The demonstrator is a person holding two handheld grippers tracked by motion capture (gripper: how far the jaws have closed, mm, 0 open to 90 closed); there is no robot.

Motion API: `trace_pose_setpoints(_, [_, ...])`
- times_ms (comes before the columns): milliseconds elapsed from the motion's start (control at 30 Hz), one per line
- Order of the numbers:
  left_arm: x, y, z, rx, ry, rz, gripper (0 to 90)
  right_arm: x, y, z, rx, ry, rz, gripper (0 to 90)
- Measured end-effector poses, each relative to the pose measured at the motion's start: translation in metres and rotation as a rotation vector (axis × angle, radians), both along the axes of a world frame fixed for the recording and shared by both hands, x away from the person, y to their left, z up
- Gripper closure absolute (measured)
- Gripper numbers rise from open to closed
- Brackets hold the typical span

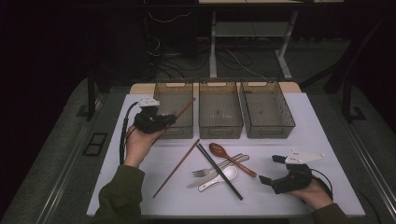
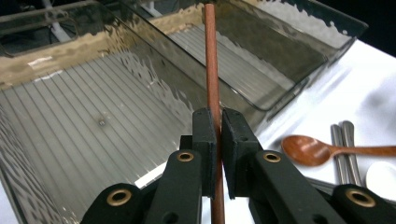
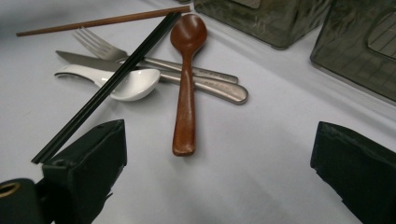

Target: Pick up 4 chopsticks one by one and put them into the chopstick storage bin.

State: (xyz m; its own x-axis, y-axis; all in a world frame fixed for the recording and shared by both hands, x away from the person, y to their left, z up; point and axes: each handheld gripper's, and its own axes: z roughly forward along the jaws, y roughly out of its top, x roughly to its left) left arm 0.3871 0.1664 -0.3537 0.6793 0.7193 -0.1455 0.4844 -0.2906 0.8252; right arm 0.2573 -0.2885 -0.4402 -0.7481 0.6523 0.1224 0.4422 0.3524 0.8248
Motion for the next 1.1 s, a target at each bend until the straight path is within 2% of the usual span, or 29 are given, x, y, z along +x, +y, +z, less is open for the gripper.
trace_pose_setpoints(33, [0.002,0.0,0.002,-0.002,-0.002,0.001,83.2,-0.002,0.0,0.0,-0.001,-0.014,-0.003,3.1])
trace_pose_setpoints(167, [0.01,0.0,0.009,-0.013,-0.013,0.01,83.2,-0.004,0.001,0.0,0.006,-0.015,0.005,3.1])
trace_pose_setpoints(300, [0.019,-0.002,0.016,-0.017,-0.029,0.02,83.2,-0.002,0.0,-0.002,0.015,0.005,0.0,3.1])
trace_pose_setpoints(600, [0.04,-0.002,0.029,-0.045,-0.07,0.041,83.2,-0.002,0.0,-0.003,0.031,0.015,-0.014,3.1])
trace_pose_setpoints(1100, [0.074,-0.003,0.02,-0.082,-0.107,0.08,83.2,-0.001,-0.001,-0.002,0.034,0.003,-0.024,3.1])
